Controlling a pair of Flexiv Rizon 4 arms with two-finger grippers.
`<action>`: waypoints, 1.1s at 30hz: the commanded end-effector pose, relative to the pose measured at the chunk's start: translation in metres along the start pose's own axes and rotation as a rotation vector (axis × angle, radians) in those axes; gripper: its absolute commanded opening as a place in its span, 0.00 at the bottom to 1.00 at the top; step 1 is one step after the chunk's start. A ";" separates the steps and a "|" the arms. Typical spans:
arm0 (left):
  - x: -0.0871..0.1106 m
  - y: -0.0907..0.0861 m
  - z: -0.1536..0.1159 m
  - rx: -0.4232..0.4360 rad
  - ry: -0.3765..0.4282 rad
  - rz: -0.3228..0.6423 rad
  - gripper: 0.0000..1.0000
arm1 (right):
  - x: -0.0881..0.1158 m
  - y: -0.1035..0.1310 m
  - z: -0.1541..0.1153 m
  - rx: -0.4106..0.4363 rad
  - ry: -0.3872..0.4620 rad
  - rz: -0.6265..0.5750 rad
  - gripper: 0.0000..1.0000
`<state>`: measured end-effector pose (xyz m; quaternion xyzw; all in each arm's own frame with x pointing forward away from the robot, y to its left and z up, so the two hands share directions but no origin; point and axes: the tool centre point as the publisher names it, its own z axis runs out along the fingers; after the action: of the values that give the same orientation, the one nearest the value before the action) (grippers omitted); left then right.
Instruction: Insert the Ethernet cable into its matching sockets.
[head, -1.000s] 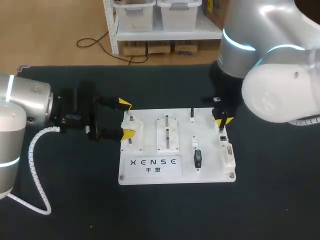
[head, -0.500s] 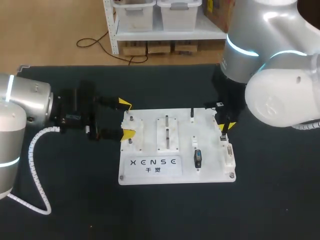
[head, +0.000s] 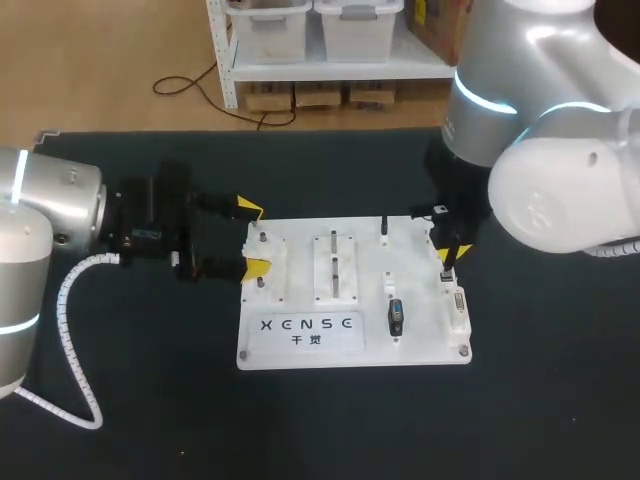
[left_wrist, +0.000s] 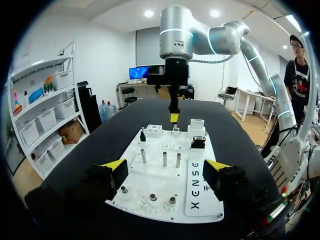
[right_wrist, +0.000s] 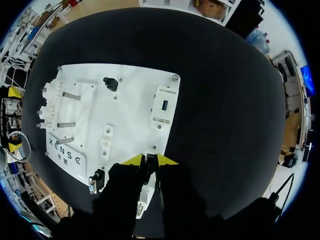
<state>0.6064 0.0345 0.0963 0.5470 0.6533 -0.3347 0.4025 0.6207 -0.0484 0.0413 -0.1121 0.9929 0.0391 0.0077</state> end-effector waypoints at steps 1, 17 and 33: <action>0.002 0.000 0.000 -0.003 -0.007 0.003 1.00 | -0.001 0.000 0.001 -0.003 0.002 -0.001 0.00; 0.002 0.000 0.000 -0.003 -0.007 0.003 1.00 | 0.000 -0.001 0.003 -0.002 -0.007 -0.009 0.00; 0.002 0.000 0.000 -0.003 -0.007 0.003 1.00 | 0.003 0.002 0.010 -0.013 0.004 -0.020 0.00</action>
<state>0.6064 0.0345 0.0963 0.5470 0.6533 -0.3347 0.4025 0.6172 -0.0473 0.0363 -0.1219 0.9916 0.0439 0.0060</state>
